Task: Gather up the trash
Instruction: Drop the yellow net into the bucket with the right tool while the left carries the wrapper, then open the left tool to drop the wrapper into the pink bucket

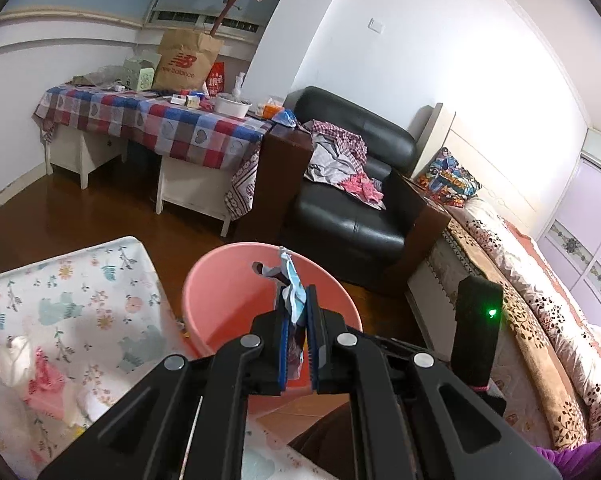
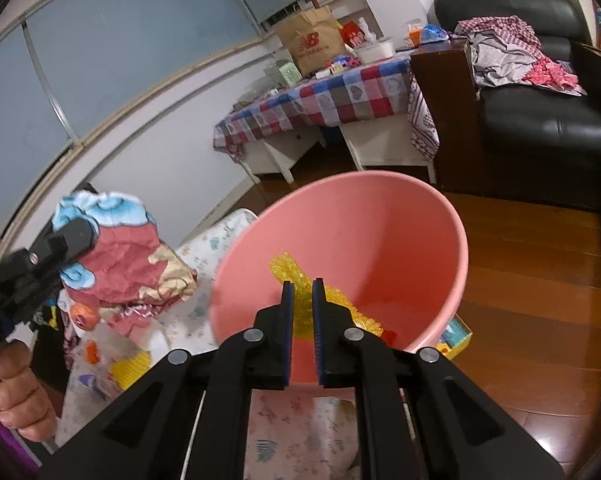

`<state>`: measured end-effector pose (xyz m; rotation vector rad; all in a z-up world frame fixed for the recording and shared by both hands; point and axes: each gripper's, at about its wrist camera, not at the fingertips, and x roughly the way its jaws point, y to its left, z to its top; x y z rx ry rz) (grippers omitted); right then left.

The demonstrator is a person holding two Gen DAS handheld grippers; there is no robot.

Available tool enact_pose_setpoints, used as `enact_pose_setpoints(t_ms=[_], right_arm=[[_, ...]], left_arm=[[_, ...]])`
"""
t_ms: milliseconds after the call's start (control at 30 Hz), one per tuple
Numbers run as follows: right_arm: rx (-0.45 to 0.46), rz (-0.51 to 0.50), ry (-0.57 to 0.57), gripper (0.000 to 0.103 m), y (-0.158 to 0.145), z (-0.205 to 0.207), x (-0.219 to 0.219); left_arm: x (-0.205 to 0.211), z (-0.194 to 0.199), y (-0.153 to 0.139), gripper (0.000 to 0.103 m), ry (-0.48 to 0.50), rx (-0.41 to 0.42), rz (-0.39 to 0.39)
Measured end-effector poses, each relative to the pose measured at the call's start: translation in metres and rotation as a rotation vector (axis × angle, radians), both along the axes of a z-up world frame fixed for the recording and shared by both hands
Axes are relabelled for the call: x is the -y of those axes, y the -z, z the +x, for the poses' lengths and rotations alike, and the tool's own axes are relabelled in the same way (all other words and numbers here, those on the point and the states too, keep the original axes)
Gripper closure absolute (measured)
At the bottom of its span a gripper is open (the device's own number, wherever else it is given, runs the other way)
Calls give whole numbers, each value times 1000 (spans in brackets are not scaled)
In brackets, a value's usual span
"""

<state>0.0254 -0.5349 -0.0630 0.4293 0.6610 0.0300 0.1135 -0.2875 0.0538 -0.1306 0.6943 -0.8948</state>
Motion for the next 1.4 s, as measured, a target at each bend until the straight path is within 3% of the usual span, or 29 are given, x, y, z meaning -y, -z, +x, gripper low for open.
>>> enact_pose_setpoints(t_ms=[367,500,1267,1400], right_arm=[[-45,14,16,92,13,2,8],[-49,26,15,71,15,1,8],[-54,28,5,70,13,0,5],[-55,28,5,70,13,-1,4]], left_arm=[[28,17,27,97,2,-40,45],[33,20,35,97,3,-55,58],[36,22,44,96,7,-74,69],[37,21,45,90,-2,-71,74]])
